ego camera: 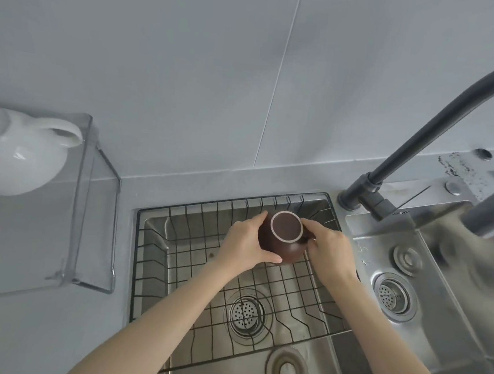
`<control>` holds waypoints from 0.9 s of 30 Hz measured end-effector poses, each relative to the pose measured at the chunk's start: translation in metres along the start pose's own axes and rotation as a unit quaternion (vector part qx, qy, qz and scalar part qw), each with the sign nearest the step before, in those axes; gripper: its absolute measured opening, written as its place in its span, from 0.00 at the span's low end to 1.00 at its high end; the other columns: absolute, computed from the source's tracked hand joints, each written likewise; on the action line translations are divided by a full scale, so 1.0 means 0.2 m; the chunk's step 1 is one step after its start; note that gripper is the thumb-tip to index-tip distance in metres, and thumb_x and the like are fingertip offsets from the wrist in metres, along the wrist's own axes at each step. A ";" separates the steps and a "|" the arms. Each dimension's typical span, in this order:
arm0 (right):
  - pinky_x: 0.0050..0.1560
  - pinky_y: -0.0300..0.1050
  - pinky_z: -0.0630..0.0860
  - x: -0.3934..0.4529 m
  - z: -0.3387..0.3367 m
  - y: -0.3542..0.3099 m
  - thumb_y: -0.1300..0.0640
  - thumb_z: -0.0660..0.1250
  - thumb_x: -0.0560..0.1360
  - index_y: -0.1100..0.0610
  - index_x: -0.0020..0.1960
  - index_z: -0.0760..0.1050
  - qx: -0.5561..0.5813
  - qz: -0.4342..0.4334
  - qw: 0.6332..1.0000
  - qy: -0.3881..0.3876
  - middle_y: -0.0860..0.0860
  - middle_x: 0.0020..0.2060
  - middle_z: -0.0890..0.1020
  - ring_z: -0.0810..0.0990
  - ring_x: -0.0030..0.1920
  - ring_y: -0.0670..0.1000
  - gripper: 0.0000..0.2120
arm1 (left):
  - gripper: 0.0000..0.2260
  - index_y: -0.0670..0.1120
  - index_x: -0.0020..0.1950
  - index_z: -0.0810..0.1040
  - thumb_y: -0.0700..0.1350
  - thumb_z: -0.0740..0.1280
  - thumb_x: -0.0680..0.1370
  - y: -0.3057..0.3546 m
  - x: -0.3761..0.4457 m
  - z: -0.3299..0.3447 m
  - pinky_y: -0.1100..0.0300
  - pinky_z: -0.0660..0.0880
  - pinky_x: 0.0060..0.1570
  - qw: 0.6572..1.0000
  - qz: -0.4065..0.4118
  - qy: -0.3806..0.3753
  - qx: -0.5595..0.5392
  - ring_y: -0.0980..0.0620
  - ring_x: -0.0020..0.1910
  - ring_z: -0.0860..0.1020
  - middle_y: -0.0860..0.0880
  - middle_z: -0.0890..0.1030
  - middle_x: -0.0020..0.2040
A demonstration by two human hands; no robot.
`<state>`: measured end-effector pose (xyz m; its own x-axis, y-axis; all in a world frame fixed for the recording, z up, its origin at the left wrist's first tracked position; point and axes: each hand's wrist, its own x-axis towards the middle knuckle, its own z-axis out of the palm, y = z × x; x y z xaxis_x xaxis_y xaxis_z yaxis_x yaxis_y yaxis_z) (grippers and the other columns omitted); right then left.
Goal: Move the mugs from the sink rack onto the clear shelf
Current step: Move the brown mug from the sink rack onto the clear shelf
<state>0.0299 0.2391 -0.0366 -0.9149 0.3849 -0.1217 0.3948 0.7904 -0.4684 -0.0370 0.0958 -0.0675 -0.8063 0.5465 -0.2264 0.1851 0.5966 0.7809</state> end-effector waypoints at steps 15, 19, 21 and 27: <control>0.41 0.54 0.79 -0.30 -0.27 -0.98 0.69 0.60 0.64 0.46 0.52 0.79 0.030 -0.232 0.972 0.036 0.55 0.38 0.86 0.79 0.39 0.61 0.25 | 0.36 0.51 0.61 0.73 0.45 0.80 0.55 0.09 -0.78 -0.95 0.59 0.75 0.55 0.981 0.011 0.191 -0.034 0.51 0.49 0.79 0.53 0.81 0.47; 0.42 0.53 0.78 -0.36 -0.20 -1.26 0.69 0.60 0.65 0.47 0.51 0.79 0.019 -0.271 0.962 0.015 0.54 0.39 0.86 0.78 0.42 0.60 0.23 | 0.31 0.54 0.55 0.77 0.45 0.80 0.53 -0.04 -0.94 -1.16 0.52 0.77 0.55 0.977 0.001 0.209 -0.052 0.52 0.49 0.80 0.52 0.84 0.48; 0.42 0.52 0.78 -0.38 -0.16 -1.37 0.69 0.59 0.65 0.49 0.50 0.80 0.017 -0.278 0.961 0.004 0.54 0.39 0.85 0.77 0.41 0.59 0.22 | 0.31 0.54 0.54 0.77 0.47 0.79 0.52 -0.11 -1.00 -1.25 0.51 0.77 0.55 0.976 -0.006 0.213 -0.050 0.51 0.50 0.80 0.51 0.84 0.49; 0.37 0.50 0.73 -0.40 0.01 -1.58 0.69 0.58 0.64 0.54 0.42 0.79 0.011 -0.275 0.961 -0.017 0.56 0.33 0.81 0.71 0.36 0.59 0.16 | 0.34 0.55 0.57 0.76 0.48 0.78 0.52 -0.29 -1.07 -1.43 0.54 0.77 0.56 0.980 -0.021 0.196 -0.032 0.55 0.50 0.80 0.52 0.83 0.51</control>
<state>-0.0215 -0.0429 0.1196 -0.9871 -0.1044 0.1216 -0.1511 0.8593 -0.4887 -0.0362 -0.2247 0.1026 -0.9687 0.2466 -0.0272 0.1219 0.5686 0.8135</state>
